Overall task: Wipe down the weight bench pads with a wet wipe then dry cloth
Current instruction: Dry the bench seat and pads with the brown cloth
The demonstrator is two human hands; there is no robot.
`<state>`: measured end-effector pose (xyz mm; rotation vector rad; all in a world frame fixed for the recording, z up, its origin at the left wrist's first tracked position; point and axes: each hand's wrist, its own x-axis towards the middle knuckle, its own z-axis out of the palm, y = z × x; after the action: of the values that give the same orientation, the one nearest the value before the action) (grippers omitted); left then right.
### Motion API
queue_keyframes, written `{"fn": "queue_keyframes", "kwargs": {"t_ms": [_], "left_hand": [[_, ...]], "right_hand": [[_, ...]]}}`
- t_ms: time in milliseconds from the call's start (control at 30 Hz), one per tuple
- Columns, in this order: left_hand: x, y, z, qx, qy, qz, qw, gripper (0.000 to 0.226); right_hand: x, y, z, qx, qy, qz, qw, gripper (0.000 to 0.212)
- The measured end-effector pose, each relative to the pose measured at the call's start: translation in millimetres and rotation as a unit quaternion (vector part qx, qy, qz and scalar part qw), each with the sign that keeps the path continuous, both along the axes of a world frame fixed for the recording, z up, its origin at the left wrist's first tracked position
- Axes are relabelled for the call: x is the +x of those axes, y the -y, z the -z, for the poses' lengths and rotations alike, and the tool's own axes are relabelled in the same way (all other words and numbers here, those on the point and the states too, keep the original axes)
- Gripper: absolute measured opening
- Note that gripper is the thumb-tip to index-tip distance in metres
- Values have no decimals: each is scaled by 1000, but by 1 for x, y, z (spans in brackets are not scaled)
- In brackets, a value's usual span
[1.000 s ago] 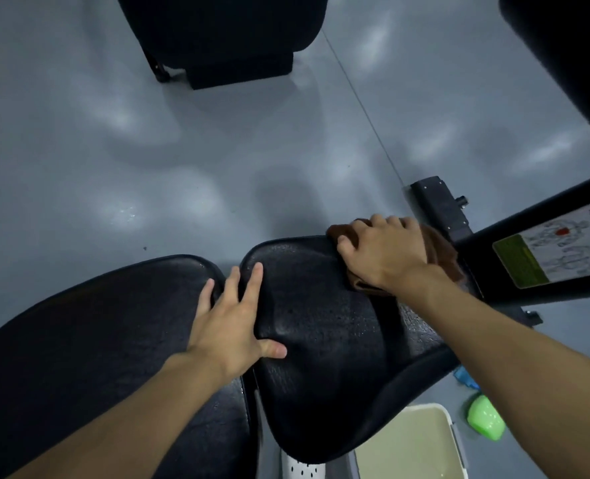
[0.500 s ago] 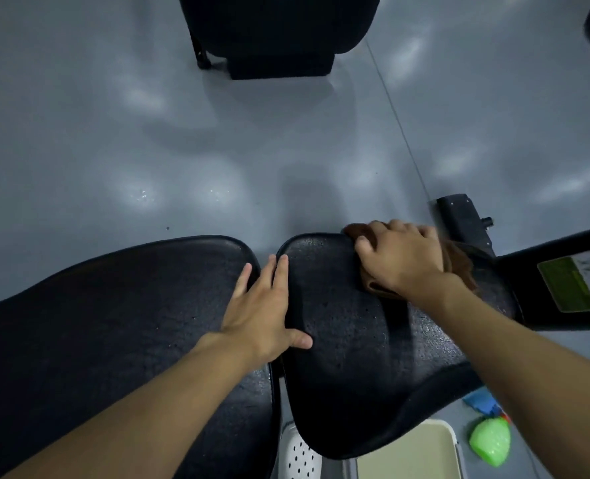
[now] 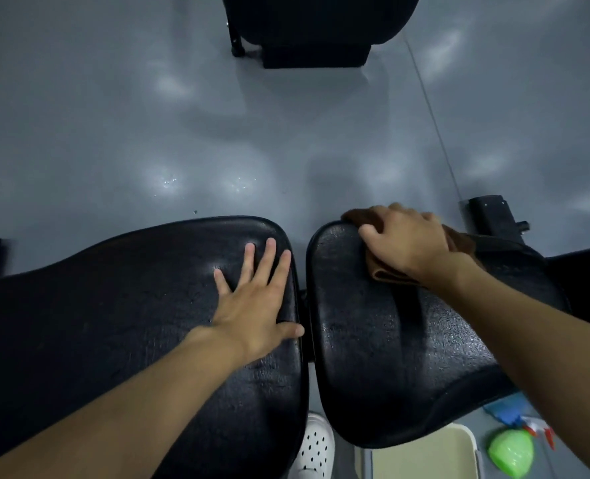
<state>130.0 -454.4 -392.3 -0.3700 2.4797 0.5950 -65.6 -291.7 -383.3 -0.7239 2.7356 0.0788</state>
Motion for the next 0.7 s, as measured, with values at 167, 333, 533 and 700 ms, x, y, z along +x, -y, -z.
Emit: {"fn": "queue_keyframes", "kwargs": {"t_ms": [167,333,533,700], "left_hand": [[1,3,3,12,-15,-7,1000,119],[17,17,7,24,-36,-2,999,121],[23,16,2,26,-14,2,1000,120],[20,17,4,33,-9,-6,999,121]], "right_hand": [[28,68,6,57,40,-174,982,54],[40,79,5,104,58,-250,961,53],[58,56,0,91,40,-340,935,54],[42,81,-6,171,58,-292,939,56]]}}
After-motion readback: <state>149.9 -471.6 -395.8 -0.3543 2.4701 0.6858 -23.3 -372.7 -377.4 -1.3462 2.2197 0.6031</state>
